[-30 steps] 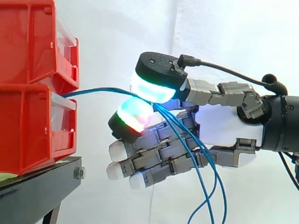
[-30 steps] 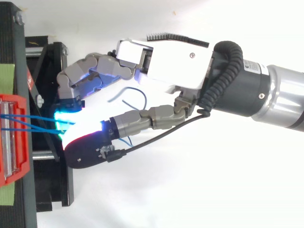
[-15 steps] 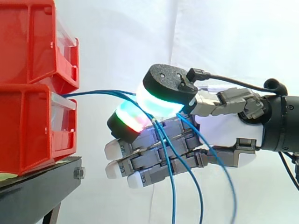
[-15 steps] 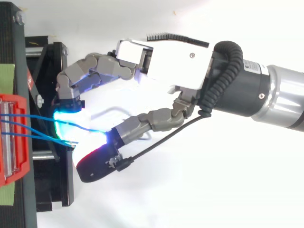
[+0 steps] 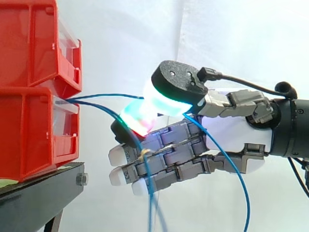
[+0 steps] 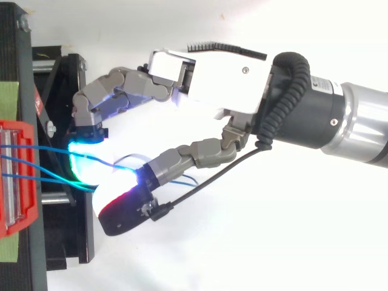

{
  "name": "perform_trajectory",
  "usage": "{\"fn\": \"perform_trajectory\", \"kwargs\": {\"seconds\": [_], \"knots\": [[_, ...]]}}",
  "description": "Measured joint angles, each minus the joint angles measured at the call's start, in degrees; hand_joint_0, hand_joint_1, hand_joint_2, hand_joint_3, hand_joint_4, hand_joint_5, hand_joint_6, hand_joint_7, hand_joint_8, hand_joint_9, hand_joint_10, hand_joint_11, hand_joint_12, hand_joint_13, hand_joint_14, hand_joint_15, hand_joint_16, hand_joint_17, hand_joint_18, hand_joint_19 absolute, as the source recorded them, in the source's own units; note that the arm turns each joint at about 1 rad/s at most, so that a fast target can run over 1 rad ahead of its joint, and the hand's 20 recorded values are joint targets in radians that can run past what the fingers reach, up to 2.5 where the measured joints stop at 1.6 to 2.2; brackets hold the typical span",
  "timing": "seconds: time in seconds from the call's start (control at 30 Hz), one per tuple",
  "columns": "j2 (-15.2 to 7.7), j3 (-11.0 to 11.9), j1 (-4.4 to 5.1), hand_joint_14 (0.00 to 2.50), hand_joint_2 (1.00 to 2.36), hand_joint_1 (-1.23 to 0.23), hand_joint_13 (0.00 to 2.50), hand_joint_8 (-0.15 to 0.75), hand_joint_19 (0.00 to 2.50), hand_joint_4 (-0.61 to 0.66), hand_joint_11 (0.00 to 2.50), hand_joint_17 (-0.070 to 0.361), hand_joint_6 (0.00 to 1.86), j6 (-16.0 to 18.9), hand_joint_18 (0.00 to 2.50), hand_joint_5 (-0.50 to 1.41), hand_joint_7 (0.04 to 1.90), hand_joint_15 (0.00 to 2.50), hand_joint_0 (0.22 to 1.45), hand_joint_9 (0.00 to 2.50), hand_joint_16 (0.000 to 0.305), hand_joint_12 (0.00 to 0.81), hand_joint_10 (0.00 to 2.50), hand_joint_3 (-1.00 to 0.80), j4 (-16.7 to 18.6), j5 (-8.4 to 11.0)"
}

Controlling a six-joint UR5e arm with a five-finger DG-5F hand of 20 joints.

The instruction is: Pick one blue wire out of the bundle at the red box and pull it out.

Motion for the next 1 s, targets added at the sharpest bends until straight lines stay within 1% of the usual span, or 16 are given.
{"fn": "perform_trajectory", "kwargs": {"seconds": [0.07,0.17,0.2,0.23,0.27,0.33,0.4,0.47,0.5,0.67,0.83,0.93,1.0], "knots": [[0.00,0.00,0.00,0.01,1.00,-0.75,0.48,0.295,0.28,0.08,0.43,0.156,0.85,0.03,0.51,-0.19,0.95,0.22,0.40,0.64,0.070,0.468,0.01,-0.50,-0.02,-0.01],[0.00,0.00,-0.02,0.01,1.00,-0.51,0.49,0.310,0.32,0.09,0.40,0.156,0.80,0.04,0.50,-0.16,0.98,0.23,0.41,0.70,0.069,0.469,0.01,-0.50,-0.06,-0.01],[0.00,0.00,-0.02,0.01,1.00,-0.47,0.49,0.308,0.33,0.09,0.39,0.154,0.78,0.03,0.49,-0.15,0.99,0.23,0.42,0.71,0.069,0.465,0.01,-0.50,-0.07,0.00],[0.00,0.00,-0.01,0.01,1.00,-0.42,0.49,0.305,0.34,0.08,0.38,0.152,0.75,0.02,0.48,-0.14,1.04,0.23,0.43,0.72,0.067,0.460,0.01,-0.50,-0.07,0.00],[0.00,0.00,-0.02,0.01,1.00,-0.34,0.48,0.292,0.36,0.09,0.38,0.145,0.71,0.01,0.45,-0.12,1.09,0.24,0.46,0.72,0.064,0.445,0.01,-0.50,-0.08,0.00],[0.00,0.00,-0.02,0.01,1.00,-0.34,0.47,0.283,0.38,0.06,0.39,0.137,0.68,0.00,0.42,-0.11,1.17,0.25,0.50,0.74,0.061,0.429,0.01,-0.50,-0.06,0.00],[0.00,0.00,-0.01,0.01,1.00,-0.39,0.47,0.279,0.39,0.06,0.40,0.131,0.69,-0.01,0.40,-0.11,1.20,0.25,0.53,0.74,0.058,0.417,0.01,-0.50,-0.03,0.00],[0.00,0.00,-0.01,0.01,1.00,-0.56,0.49,0.286,0.39,0.09,0.43,0.126,0.74,-0.04,0.41,-0.12,1.18,0.26,0.55,0.76,0.056,0.415,0.01,-0.43,0.02,0.00],[0.00,0.00,0.00,0.01,1.01,-0.58,0.49,0.287,0.38,0.09,0.44,0.126,0.76,-0.05,0.41,-0.13,1.17,0.25,0.56,0.77,0.056,0.415,0.01,-0.40,0.04,0.00],[0.00,-0.03,0.01,0.01,1.01,-0.61,0.50,0.299,0.38,0.10,0.46,0.126,0.81,-0.09,0.44,-0.14,1.14,0.27,0.56,0.77,0.056,0.418,0.01,-0.31,0.08,0.00],[0.00,-0.03,0.01,0.01,1.01,-0.65,0.51,0.307,0.38,0.12,0.48,0.127,0.83,-0.10,0.46,-0.15,1.14,0.27,0.56,0.78,0.056,0.419,0.02,-0.26,0.07,0.00],[0.00,-0.02,0.01,0.01,1.01,-0.68,0.51,0.306,0.38,0.13,0.48,0.127,0.84,-0.13,0.46,-0.16,1.09,0.26,0.57,0.77,0.057,0.421,0.01,-0.28,0.08,0.00],[0.00,-0.02,0.01,0.01,1.01,-0.66,0.52,0.310,0.38,0.14,0.47,0.130,0.84,-0.15,0.47,-0.16,1.07,0.26,0.54,0.77,0.058,0.426,0.01,-0.39,0.08,0.00]]}}
